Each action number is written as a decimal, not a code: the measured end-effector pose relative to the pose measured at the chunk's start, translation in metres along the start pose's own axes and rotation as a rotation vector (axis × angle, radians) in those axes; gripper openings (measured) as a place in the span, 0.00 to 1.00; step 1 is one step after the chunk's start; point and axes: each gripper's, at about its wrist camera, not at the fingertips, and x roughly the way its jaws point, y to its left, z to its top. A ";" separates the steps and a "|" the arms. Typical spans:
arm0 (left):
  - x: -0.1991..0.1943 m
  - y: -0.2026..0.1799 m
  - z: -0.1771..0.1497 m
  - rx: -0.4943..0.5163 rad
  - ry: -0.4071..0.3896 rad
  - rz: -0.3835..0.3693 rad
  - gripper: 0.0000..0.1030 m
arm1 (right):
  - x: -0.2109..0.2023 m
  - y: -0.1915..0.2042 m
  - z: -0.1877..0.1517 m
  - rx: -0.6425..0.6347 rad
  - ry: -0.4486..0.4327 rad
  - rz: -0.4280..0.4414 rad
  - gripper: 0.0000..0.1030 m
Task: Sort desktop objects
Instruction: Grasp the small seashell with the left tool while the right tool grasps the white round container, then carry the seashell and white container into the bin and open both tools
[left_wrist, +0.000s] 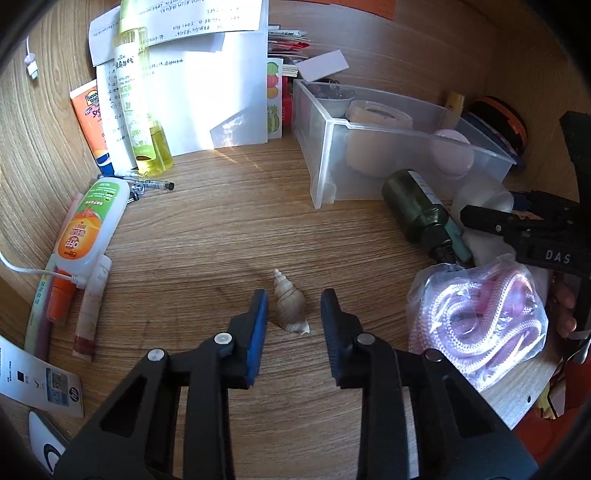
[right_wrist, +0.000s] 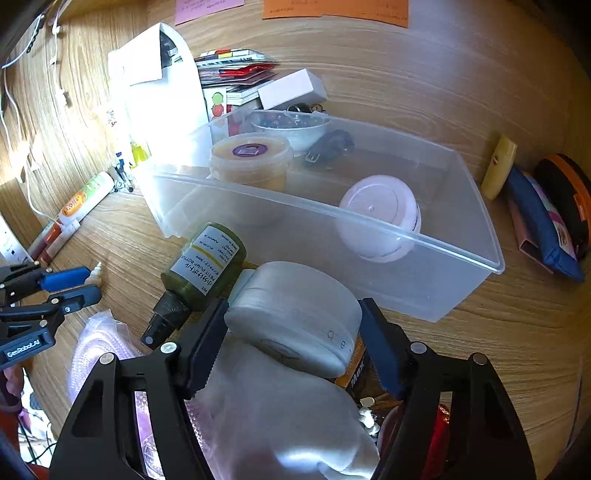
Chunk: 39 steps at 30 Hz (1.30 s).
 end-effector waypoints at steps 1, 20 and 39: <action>0.001 0.000 0.000 -0.003 0.003 0.003 0.24 | 0.000 -0.001 0.000 0.005 0.000 0.006 0.66; -0.012 -0.007 0.011 -0.039 -0.068 0.005 0.16 | -0.040 -0.036 -0.001 0.097 -0.102 0.046 0.66; -0.031 -0.024 0.082 -0.065 -0.242 -0.051 0.16 | -0.082 -0.095 0.009 0.146 -0.206 -0.016 0.66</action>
